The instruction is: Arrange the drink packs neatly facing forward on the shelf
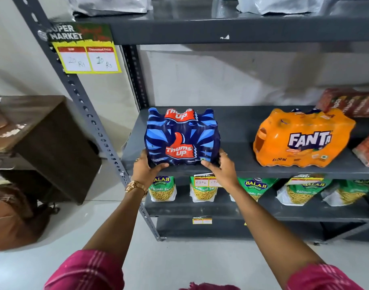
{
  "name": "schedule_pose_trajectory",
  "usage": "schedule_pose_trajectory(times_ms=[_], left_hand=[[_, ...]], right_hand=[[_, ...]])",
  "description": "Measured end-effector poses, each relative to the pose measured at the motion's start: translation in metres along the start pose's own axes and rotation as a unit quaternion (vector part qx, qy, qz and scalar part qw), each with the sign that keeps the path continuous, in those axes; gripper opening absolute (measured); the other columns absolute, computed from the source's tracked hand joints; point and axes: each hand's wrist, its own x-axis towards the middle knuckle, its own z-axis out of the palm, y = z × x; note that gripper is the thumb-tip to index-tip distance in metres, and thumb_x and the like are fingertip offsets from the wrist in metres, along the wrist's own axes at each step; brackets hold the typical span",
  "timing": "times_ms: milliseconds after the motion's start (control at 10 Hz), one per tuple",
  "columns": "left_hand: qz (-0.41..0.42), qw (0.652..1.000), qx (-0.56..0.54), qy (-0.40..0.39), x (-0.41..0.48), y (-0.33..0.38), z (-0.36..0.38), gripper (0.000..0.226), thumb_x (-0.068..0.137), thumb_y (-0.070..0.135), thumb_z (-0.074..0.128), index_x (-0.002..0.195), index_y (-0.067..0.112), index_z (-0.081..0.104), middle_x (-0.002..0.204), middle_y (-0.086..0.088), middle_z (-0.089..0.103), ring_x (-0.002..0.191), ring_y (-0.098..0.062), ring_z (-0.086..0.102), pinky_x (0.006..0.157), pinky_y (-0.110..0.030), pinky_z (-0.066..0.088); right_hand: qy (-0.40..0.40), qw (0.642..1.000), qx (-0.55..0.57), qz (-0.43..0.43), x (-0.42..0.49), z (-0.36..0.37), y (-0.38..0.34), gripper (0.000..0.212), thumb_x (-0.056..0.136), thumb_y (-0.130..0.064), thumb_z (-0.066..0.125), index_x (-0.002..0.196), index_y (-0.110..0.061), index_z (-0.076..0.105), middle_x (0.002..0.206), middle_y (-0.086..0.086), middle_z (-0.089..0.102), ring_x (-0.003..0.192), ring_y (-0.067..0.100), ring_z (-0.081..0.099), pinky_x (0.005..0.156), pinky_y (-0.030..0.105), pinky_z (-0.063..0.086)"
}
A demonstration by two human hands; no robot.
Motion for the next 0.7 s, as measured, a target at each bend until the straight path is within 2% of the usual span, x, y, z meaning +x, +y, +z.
schedule_pose_trajectory(times_ms=[200, 300, 400, 500, 600, 700], left_hand=[[0.0, 1.0, -0.005, -0.019, -0.002, 0.003, 0.001, 0.069, 0.069, 0.031, 0.08, 0.124, 0.012, 0.043, 0.127, -0.011, 0.06, 0.114, -0.028, 0.059, 0.088, -0.033, 0.049], [-0.007, 0.999, -0.009, -0.031, -0.005, 0.008, -0.002, 0.069, 0.071, 0.028, 0.08, 0.127, 0.012, 0.041, 0.129, -0.011, 0.058, 0.116, -0.028, 0.057, 0.092, -0.035, 0.049], [-0.011, 0.999, -0.022, -0.037, -0.007, 0.01, -0.003, 0.071, 0.072, 0.026, 0.079, 0.129, 0.013, 0.039, 0.131, -0.01, 0.056, 0.119, -0.028, 0.054, 0.095, -0.035, 0.047], [-0.017, 0.998, -0.01, -0.059, -0.009, 0.016, -0.008, 0.083, 0.069, 0.027, 0.081, 0.134, 0.013, 0.031, 0.136, -0.012, 0.051, 0.127, -0.03, 0.048, 0.104, -0.04, 0.042], [0.036, 0.999, 0.004, -0.039, -0.014, 0.026, -0.011, 0.13, 0.055, 0.046, 0.086, 0.146, 0.029, -0.005, 0.156, -0.01, 0.018, 0.145, -0.031, 0.015, 0.118, -0.052, 0.016], [0.238, 0.968, 0.07, 0.03, -0.029, 0.044, -0.02, 0.118, 0.07, 0.053, 0.073, 0.144, 0.035, -0.018, 0.159, -0.006, -0.01, 0.147, -0.024, -0.011, 0.12, -0.05, 0.004]], right_hand=[[-0.005, 1.0, 0.007, 0.013, -0.002, -0.007, 0.0, 0.055, 0.082, -0.027, 0.073, 0.129, -0.013, 0.049, 0.127, 0.008, 0.064, 0.114, 0.022, 0.062, 0.095, 0.032, 0.051], [-0.015, 1.0, -0.016, 0.018, -0.003, -0.007, -0.003, 0.055, 0.084, -0.027, 0.072, 0.131, -0.013, 0.048, 0.127, 0.007, 0.063, 0.115, 0.02, 0.061, 0.092, 0.027, 0.049], [-0.023, 0.999, -0.043, 0.022, -0.003, -0.009, -0.005, 0.056, 0.086, -0.028, 0.07, 0.134, -0.013, 0.045, 0.131, 0.01, 0.061, 0.12, 0.026, 0.059, 0.095, 0.031, 0.048], [-0.064, 0.99, -0.118, 0.034, -0.007, -0.016, -0.019, 0.061, 0.089, -0.027, 0.066, 0.14, -0.012, 0.036, 0.141, 0.012, 0.052, 0.129, 0.03, 0.051, 0.101, 0.037, 0.043], [-0.088, 0.974, -0.205, -0.032, -0.015, -0.031, -0.041, 0.077, 0.091, -0.025, 0.062, 0.152, -0.015, 0.015, 0.16, 0.01, 0.026, 0.147, 0.029, 0.027, 0.116, 0.047, 0.03], [-0.024, 0.984, -0.058, -0.168, -0.044, -0.059, -0.088, 0.056, 0.094, -0.024, 0.058, 0.146, -0.02, 0.037, 0.151, -0.001, 0.045, 0.139, 0.014, 0.042, 0.115, 0.044, 0.035]])
